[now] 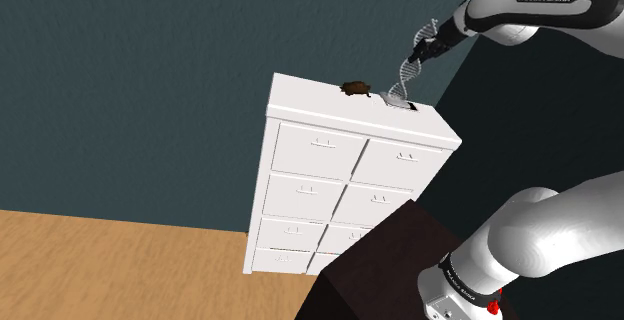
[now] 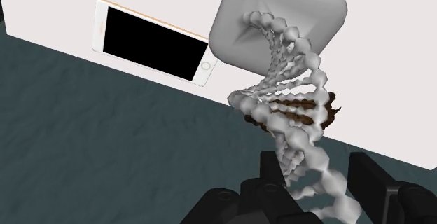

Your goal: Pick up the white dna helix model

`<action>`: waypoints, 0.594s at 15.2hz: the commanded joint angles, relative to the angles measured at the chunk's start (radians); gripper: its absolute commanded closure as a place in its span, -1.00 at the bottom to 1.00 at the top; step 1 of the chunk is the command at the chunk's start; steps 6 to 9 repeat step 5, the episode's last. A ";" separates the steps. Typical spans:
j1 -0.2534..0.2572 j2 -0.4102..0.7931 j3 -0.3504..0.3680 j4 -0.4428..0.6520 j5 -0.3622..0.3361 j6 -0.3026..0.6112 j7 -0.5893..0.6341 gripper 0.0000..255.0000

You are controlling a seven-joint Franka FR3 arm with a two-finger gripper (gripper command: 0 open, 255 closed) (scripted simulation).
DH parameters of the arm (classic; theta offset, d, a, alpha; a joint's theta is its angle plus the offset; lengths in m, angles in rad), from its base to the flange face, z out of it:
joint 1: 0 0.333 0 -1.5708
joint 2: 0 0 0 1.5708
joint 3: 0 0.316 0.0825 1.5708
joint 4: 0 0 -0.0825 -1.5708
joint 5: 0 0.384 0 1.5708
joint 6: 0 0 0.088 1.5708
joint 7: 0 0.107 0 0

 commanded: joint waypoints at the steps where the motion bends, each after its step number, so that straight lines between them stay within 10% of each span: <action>1: 0.000 -0.002 0.006 0.025 -0.002 -0.026 0.006 1.00; 9: 0.001 -0.002 0.009 0.054 -0.002 -0.054 0.009 1.00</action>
